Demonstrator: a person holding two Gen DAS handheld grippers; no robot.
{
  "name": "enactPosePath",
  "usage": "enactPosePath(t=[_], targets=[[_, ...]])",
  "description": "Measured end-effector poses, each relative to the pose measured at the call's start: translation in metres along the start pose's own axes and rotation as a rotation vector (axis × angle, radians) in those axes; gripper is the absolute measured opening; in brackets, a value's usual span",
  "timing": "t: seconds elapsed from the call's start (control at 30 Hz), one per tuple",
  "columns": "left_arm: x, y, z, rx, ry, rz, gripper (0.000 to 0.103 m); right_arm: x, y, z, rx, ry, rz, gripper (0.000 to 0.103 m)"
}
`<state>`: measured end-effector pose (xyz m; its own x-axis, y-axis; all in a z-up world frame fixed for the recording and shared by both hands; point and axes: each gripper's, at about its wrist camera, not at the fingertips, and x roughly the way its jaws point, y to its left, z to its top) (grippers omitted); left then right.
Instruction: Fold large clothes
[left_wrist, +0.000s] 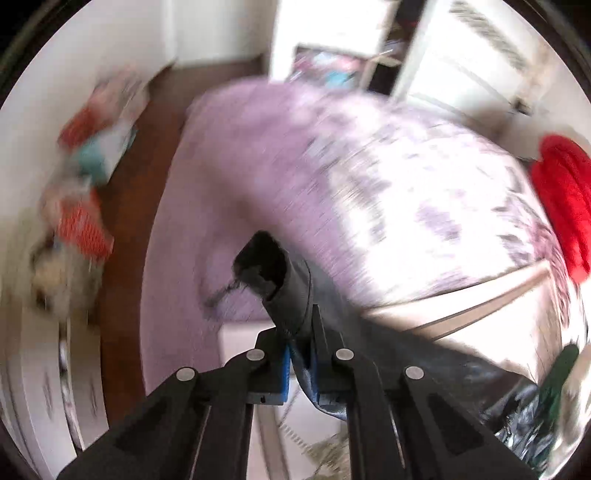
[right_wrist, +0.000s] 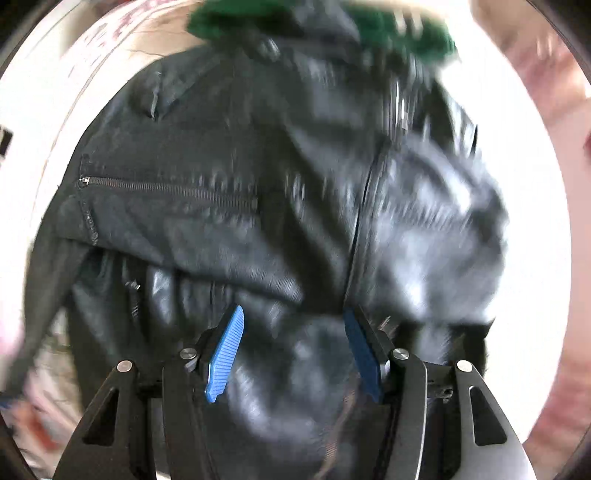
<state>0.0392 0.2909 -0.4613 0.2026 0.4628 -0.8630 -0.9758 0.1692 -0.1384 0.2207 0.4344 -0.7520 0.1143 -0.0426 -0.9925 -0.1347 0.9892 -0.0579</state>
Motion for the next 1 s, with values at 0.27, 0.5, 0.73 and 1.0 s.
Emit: enactPosePath(t=[0.27,0.5,0.73,1.0], targets=[[-0.076,-0.123,0.014,0.382,-0.213,-0.155,0.005,-0.016,0.015,0.022,-0.114,-0.065,-0.117,0.088],[-0.138,-0.272,-0.081,0.746,-0.233,-0.486,0.004,-0.045,-0.071,0.007,0.141,-0.026,0.062,0.088],[-0.145,-0.365,-0.261,1.062,-0.018,-0.758,0.004,-0.047,-0.235,-0.01,0.371,0.033,0.067,0.088],[-0.116,-0.39,-0.412,1.374,0.199,-0.698,0.005,-0.037,-0.372,-0.025,0.463,0.107,0.008,0.088]])
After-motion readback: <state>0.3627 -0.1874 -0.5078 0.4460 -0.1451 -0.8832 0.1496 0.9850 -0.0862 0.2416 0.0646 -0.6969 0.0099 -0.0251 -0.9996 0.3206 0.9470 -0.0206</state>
